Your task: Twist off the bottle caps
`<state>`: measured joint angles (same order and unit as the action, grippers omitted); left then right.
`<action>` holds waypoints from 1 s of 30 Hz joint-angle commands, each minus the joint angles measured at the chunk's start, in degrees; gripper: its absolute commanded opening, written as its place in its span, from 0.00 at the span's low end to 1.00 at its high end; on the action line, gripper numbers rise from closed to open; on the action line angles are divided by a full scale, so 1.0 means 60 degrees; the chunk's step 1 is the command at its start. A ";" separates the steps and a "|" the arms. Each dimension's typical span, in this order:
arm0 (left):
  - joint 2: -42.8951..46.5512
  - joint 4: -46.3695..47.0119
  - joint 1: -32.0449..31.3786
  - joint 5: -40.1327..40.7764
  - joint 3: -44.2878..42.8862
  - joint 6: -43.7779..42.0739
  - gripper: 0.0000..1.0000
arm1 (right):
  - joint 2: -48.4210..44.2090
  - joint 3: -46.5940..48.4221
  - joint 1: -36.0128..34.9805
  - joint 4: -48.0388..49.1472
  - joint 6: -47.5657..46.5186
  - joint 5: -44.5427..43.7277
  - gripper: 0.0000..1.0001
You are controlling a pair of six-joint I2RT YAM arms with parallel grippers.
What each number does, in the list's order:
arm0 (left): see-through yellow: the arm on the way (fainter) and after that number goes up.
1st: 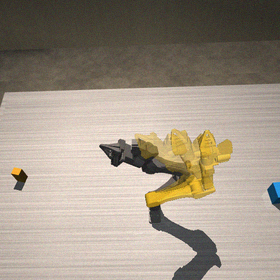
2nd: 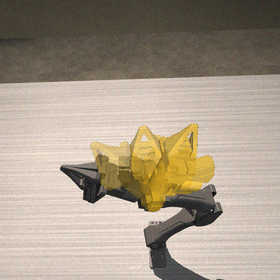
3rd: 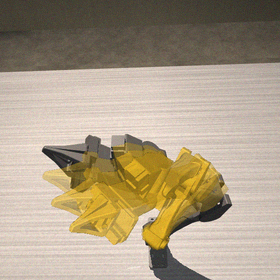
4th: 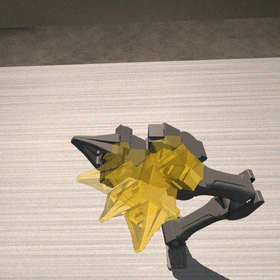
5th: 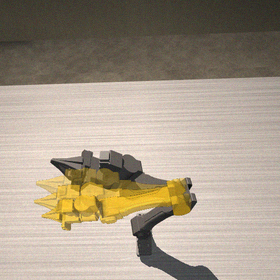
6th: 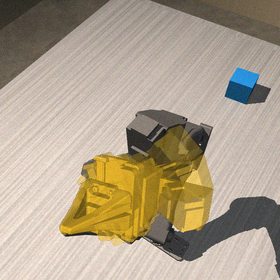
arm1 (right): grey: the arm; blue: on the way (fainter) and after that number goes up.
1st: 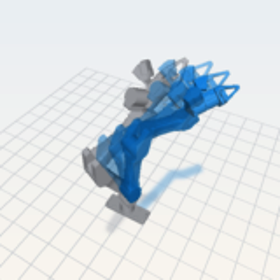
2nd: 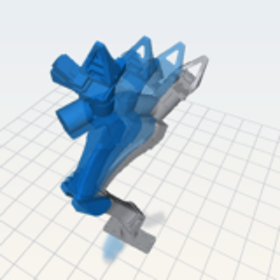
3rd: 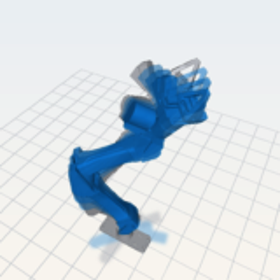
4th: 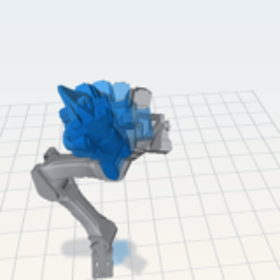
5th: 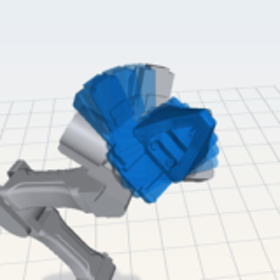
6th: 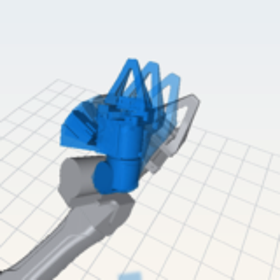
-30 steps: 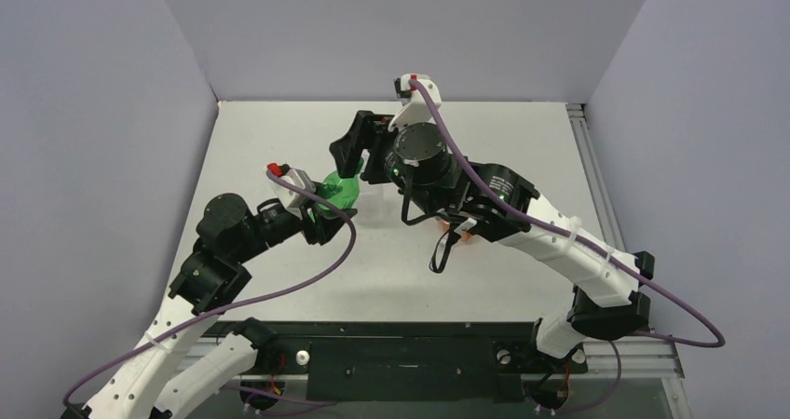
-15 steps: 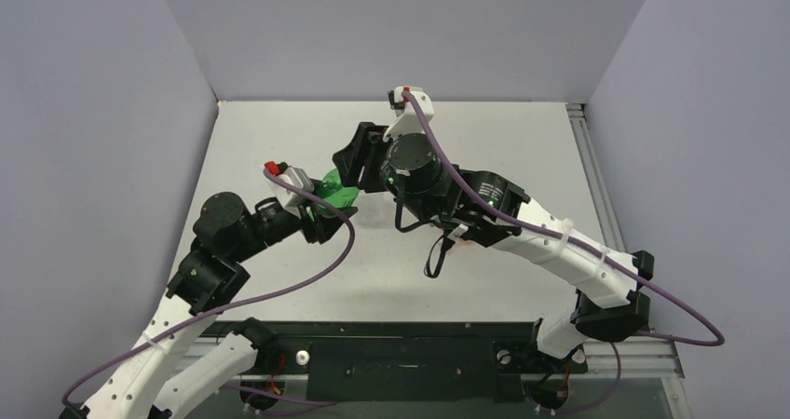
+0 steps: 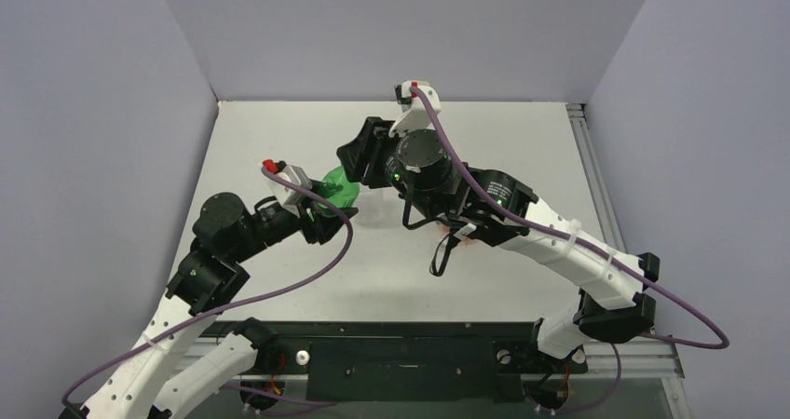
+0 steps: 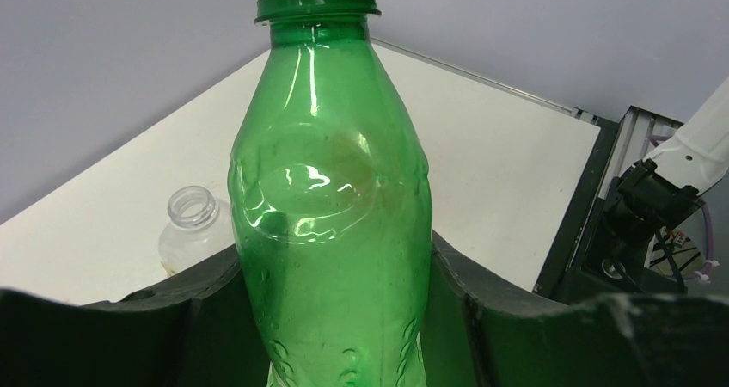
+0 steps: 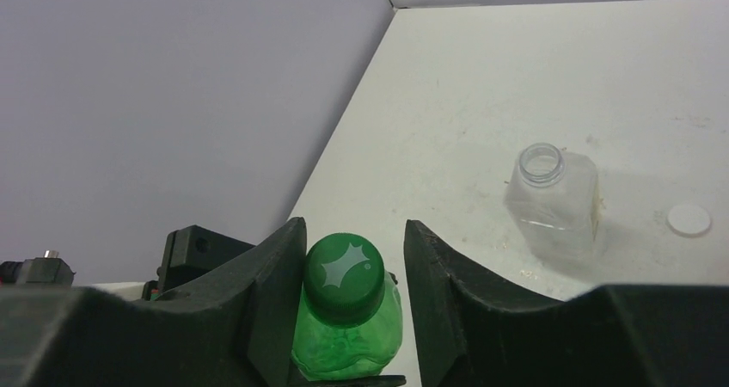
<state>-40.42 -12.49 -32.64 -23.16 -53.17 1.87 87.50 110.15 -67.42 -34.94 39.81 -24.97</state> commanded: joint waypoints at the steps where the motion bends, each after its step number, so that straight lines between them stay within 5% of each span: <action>1: 0.0084 0.0335 -0.0053 0.0047 -0.0279 0.0135 0.00 | -0.0330 0.0088 0.0060 0.0500 0.0057 0.0202 0.40; 18: 0.0117 0.0265 -0.0053 0.0327 -0.0398 0.0231 0.00 | -0.0293 -0.0215 0.0092 0.0748 0.0190 0.0923 0.00; 30: -0.0218 0.1102 -0.0024 -0.3982 -0.0571 0.2627 0.00 | -0.2400 -0.2609 0.0287 0.2690 -0.1950 0.4150 0.00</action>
<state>-40.82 -12.03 -32.64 -34.09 -53.78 9.78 77.25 96.44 -66.28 -24.10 33.34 -10.37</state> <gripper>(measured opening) 0.476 0.308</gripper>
